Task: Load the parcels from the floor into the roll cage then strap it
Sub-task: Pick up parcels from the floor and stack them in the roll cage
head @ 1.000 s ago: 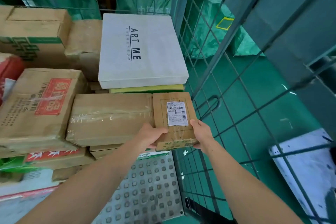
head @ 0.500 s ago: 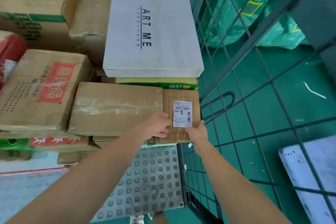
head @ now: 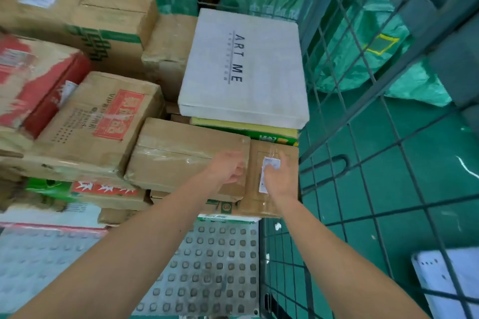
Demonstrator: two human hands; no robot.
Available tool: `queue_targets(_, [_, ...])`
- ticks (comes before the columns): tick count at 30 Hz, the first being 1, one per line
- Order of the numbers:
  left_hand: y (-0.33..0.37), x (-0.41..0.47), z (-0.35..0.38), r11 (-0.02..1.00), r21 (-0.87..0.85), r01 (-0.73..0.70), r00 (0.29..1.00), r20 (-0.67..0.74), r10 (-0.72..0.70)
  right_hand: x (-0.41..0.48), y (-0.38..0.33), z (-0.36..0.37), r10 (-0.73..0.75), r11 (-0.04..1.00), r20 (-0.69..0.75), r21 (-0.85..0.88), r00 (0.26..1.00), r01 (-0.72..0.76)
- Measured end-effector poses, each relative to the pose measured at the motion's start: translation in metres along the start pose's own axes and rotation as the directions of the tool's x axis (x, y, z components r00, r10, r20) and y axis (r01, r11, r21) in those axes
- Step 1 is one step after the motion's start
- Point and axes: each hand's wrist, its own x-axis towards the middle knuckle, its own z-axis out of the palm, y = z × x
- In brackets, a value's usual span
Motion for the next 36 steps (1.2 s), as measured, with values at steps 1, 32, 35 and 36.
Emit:
queue_targets(1, [0.0, -0.003, -0.013, 0.998, -0.044, -0.039, 0.998, -0.053, 0.036, -0.006, -0.012, 0.004, -0.052, 0.996, 0.018, 0.072, 0.998, 0.051])
queue_targets(32, [-0.426, -0.421, -0.377, 0.733, -0.472, -0.49, 0.312, -0.88, -0.359, -0.529, -0.1, 0.364, -0.298, 0.707, 0.944, 0.117, 0.144, 0.697])
queue_targets(35, [-0.486, -0.477, -0.379, 0.685, -0.513, -0.518, 0.207, -0.852, -0.481, -0.608, -0.082, 0.382, -0.221, 0.667, 0.975, 0.128, 0.03, 0.734])
queue_targets(36, [-0.504, -0.494, -0.378, 0.665, -0.52, -0.537, 0.173, -0.839, -0.517, -0.632, -0.074, 0.388, -0.19, 0.655, 0.982, 0.137, -0.014, 0.743])
